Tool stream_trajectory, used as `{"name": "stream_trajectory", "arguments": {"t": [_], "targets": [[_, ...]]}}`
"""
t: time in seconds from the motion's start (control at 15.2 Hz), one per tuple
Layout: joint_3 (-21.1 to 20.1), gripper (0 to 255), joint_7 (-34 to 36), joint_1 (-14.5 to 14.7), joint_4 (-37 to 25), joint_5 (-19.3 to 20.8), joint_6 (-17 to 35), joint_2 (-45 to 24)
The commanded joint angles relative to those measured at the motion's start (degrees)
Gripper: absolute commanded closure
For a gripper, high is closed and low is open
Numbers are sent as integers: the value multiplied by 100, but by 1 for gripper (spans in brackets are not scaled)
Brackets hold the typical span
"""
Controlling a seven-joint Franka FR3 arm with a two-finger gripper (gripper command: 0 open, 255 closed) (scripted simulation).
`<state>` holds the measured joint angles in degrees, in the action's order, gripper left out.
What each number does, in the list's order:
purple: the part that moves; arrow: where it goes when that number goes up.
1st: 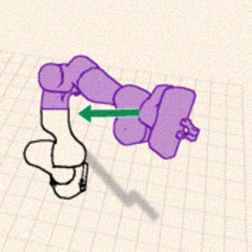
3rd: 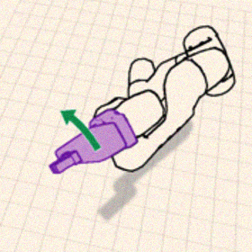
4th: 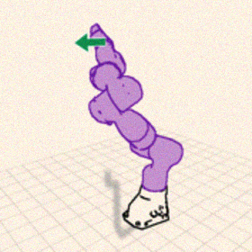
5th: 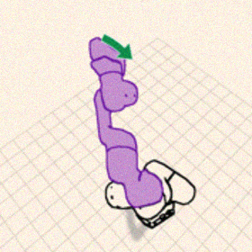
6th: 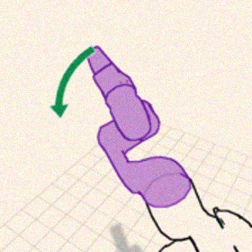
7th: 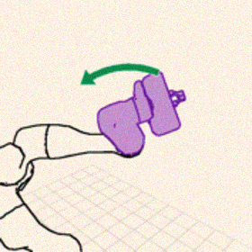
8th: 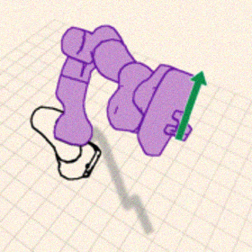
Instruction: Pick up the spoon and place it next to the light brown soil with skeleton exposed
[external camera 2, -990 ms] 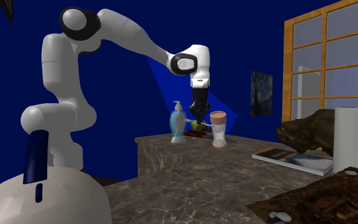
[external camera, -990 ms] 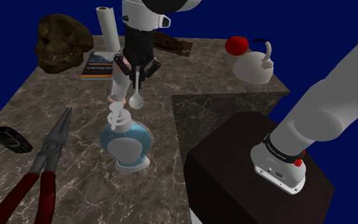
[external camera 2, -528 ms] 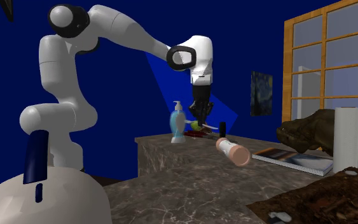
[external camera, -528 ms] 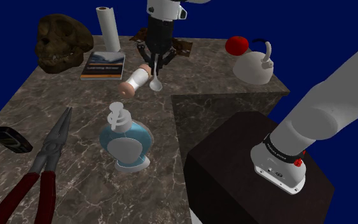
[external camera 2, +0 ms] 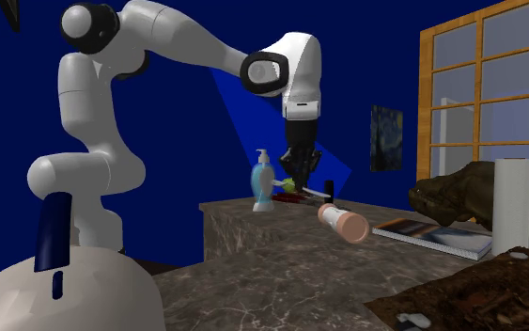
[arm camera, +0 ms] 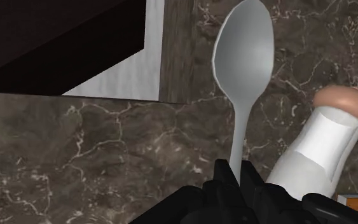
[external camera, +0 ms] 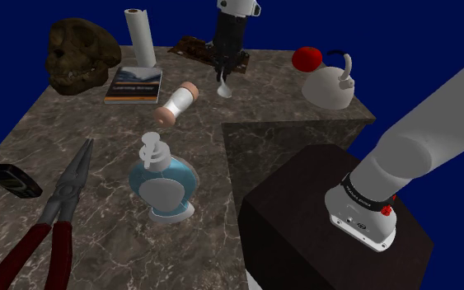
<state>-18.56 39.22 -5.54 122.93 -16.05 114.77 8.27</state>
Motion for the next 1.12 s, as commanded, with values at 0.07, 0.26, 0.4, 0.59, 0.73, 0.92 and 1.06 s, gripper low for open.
{"name": "stream_trajectory", "arguments": {"t": [0.07,0.26,0.4,0.59,0.73,0.92,1.06], "targets": [[254,255,-410,-217,-187,104,-125,-164],[390,255,-648,-332,-220,150,-117,-261],[382,255,-671,-327,-114,144,33,-307],[371,255,-706,-320,36,136,260,-386],[363,255,-728,-315,131,131,411,-446],[352,255,-761,-307,263,125,638,-544],[345,255,-783,-302,346,121,790,-615]]}}
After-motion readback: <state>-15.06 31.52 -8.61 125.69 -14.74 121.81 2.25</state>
